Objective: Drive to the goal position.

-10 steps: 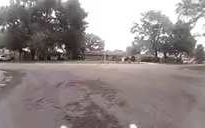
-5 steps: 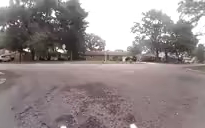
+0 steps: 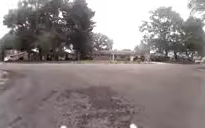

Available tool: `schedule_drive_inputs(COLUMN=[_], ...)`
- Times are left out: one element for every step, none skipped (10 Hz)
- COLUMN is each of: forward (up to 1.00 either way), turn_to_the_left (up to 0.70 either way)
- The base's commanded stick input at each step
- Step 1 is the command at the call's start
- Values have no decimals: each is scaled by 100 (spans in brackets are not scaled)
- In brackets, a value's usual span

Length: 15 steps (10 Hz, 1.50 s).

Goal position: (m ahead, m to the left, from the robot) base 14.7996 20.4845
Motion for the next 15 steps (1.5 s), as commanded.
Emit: schedule_drive_inputs(forward=[70, 70, 70, 70, 70, 70, 70, 70, 70, 70, 70, 70, 70, 70, 70], turn_to_the_left=[35, 35, 35, 35, 35, 35, 35, 35, 35, 0, 0, 0, 0, 0, 0])
